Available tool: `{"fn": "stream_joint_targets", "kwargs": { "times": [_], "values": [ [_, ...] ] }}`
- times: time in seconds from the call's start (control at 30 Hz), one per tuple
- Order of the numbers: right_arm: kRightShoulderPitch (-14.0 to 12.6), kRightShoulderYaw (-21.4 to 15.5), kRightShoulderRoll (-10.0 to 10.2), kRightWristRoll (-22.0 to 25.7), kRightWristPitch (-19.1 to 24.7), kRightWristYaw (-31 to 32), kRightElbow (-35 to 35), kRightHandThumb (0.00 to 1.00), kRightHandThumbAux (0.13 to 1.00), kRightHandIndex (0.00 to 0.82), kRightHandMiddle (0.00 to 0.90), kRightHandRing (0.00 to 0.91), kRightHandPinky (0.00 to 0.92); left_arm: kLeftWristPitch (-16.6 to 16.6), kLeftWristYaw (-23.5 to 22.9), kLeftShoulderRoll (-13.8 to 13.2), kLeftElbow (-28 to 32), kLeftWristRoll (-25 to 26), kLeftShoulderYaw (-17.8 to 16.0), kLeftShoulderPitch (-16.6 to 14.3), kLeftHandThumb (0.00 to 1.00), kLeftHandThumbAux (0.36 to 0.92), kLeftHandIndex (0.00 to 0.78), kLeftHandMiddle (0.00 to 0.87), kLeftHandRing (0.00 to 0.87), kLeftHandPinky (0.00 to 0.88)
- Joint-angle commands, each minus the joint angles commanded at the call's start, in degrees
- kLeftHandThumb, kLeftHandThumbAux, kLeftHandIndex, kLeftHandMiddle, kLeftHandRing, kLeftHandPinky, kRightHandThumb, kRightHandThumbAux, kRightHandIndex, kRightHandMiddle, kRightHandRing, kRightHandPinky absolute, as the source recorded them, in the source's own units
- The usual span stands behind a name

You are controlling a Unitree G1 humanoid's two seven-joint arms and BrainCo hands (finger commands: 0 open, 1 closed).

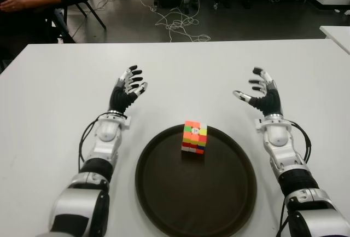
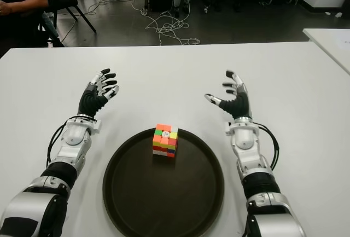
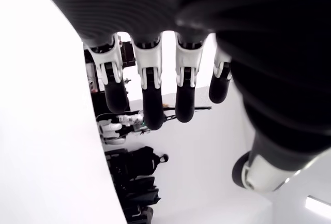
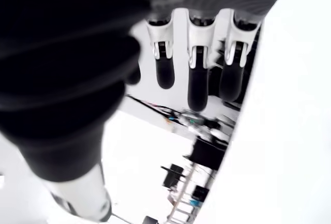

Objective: Pick up the Rubik's Cube and put it in the plate

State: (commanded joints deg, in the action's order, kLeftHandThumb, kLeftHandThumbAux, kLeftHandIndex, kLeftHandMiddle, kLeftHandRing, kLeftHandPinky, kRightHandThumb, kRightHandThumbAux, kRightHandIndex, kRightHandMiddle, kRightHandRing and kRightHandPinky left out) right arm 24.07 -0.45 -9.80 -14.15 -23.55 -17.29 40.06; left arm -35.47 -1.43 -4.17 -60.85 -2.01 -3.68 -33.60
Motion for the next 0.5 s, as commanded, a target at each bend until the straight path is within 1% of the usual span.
{"fn": "stream_joint_targets", "kwargs": {
  "times": [0.2, 0.37, 0.5],
  "values": [
    [0.8, 1.2, -0.3, -2.1, -2.8, -1.6, 2.6, 0.089, 0.834, 0.182, 0.235, 0.219, 0.201, -0.4, 1.0, -0.1, 0.3, -0.7, 0.3, 0.2, 0.173, 0.705, 0.149, 0.204, 0.205, 0.218],
    [0.9, 1.7, -0.4, -2.5, -4.6, -1.8, 3.6, 0.065, 0.836, 0.173, 0.238, 0.225, 0.206, -0.4, 1.8, -0.2, 0.3, -1.5, 0.7, 0.2, 0.162, 0.694, 0.153, 0.204, 0.212, 0.220],
    [1.0, 1.9, -0.4, -2.6, -5.1, -1.8, 3.8, 0.055, 0.837, 0.168, 0.237, 0.226, 0.213, -0.3, 1.9, -0.3, 0.2, -1.6, 0.8, 0.2, 0.158, 0.690, 0.151, 0.199, 0.209, 0.218]
  ]
}}
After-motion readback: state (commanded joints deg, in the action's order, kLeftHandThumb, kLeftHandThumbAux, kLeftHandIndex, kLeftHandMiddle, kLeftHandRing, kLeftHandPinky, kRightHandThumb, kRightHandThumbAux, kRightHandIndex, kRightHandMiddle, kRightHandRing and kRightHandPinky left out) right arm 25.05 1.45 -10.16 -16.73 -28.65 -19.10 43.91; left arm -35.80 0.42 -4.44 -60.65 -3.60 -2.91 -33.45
